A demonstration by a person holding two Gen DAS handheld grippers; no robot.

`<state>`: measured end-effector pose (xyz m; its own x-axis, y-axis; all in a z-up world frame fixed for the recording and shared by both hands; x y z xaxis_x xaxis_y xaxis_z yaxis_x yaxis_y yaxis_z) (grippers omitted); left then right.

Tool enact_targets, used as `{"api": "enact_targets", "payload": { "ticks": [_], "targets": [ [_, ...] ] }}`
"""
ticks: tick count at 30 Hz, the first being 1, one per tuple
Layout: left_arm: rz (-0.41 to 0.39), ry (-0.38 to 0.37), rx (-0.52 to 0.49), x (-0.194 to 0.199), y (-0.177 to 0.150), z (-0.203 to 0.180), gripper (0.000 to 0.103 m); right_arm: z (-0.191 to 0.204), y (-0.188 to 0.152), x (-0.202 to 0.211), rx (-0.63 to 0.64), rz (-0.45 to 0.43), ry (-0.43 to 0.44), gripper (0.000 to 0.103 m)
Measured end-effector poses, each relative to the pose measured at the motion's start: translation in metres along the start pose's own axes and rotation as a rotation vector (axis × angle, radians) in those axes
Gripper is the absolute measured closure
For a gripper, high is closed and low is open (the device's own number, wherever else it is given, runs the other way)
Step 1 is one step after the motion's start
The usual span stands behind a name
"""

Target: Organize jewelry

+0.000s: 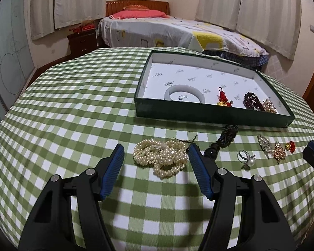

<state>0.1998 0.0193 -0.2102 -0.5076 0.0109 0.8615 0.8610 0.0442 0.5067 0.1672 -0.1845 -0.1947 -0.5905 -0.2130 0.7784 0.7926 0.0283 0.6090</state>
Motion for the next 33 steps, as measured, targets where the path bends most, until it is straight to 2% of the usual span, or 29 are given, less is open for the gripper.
{"api": "enact_targets", "payload": {
  "ticks": [5, 6, 7, 11, 19, 27, 28, 29, 30, 31, 33],
  "targets": [
    [0.040, 0.005, -0.015, -0.012, 0.001, 0.000, 0.043, -0.003, 0.001, -0.002, -0.009, 0.007, 0.004, 0.061],
    [0.052, -0.006, -0.009, -0.014, 0.001, 0.000, 0.047, -0.003, 0.001, -0.002, -0.011, 0.008, 0.005, 0.061],
    [0.058, -0.017, -0.004, -0.016, 0.000, 0.001, 0.057, -0.004, 0.001, -0.003, -0.013, 0.011, 0.005, 0.061],
    [0.055, -0.062, -0.003, -0.016, 0.000, 0.002, 0.076, -0.008, 0.001, -0.007, -0.023, 0.021, 0.003, 0.061],
    [0.009, -0.084, 0.019, -0.005, -0.005, 0.008, 0.081, -0.015, -0.001, -0.017, -0.047, 0.057, -0.002, 0.061],
    [0.039, -0.099, 0.015, -0.010, -0.005, 0.004, 0.079, -0.003, 0.002, -0.024, -0.020, 0.072, 0.006, 0.061],
    [0.041, -0.093, 0.016, -0.010, -0.006, 0.003, 0.071, -0.003, 0.002, -0.025, -0.018, 0.073, 0.007, 0.061],
    [0.039, -0.086, 0.014, -0.009, -0.005, 0.002, 0.053, -0.001, 0.003, -0.025, -0.015, 0.074, 0.009, 0.061],
    [0.030, -0.079, 0.011, -0.007, -0.004, 0.001, 0.046, 0.000, 0.004, -0.026, -0.013, 0.074, 0.011, 0.061],
    [0.009, -0.069, 0.000, -0.004, -0.002, -0.001, 0.042, 0.002, 0.005, -0.026, -0.009, 0.073, 0.013, 0.061],
    [-0.002, -0.046, -0.024, -0.003, 0.002, -0.005, 0.042, 0.005, 0.008, -0.027, 0.000, 0.075, 0.019, 0.061]
  ]
}}
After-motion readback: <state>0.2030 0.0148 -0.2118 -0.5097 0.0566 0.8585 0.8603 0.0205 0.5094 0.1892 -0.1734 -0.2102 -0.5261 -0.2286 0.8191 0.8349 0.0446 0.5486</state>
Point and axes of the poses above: each gripper's, at about its wrist camera, not at the fingertips, and x roughly against the way its jaws point, z to its left, y to its top, the point moved 8 cm from there along -x, roughly the way its jaws point, and after that the axes turned 14 degrees about z, right-handed, at the moved point
